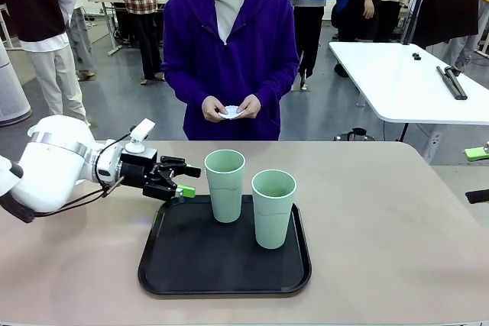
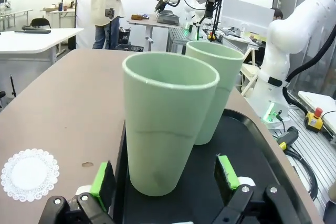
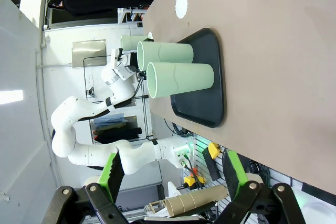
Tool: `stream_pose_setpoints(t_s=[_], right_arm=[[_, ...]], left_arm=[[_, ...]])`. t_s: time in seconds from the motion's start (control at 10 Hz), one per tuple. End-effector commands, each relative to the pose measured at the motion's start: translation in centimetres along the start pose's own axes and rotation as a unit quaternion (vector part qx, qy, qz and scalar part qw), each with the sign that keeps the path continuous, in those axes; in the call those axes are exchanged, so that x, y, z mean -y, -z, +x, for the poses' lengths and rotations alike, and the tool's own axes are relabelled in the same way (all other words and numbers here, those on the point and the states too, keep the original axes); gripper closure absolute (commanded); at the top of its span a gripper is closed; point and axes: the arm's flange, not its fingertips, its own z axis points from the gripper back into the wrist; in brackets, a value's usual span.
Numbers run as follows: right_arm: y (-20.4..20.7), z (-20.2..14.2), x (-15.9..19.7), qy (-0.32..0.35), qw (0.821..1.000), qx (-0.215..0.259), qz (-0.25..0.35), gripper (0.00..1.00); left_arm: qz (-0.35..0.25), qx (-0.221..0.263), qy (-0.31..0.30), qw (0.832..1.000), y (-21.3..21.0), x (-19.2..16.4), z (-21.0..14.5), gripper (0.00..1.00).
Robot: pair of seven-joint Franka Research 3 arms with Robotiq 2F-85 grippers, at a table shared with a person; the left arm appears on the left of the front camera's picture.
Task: Place coasters on the table and set cups on them.
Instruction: Take one Reusable plastic cup from the Flat Tray and place it on a coaster set by the human.
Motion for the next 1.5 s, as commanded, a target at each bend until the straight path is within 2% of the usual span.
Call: stream_pose_setpoints(t_s=[0.0,0.4,1.4], right_arm=[[0.0,0.2,-0.1,0.0,1.0,0.002,0.009,0.0],[0.0,0.2,-0.1,0.0,1.0,0.002,0.009,0.0],[0.0,0.2,-0.1,0.0,1.0,0.002,0.009,0.0]], left_arm=[[-0.004,0.026,0.011,1.0,1.2,-0.6,-1.5,0.0],[-0.023,0.041,0.011,0.999,2.1,-1.1,-2.8,0.0],[-0.047,0.019,0.029,0.998,6.1,-2.0,-2.6,0.0]])
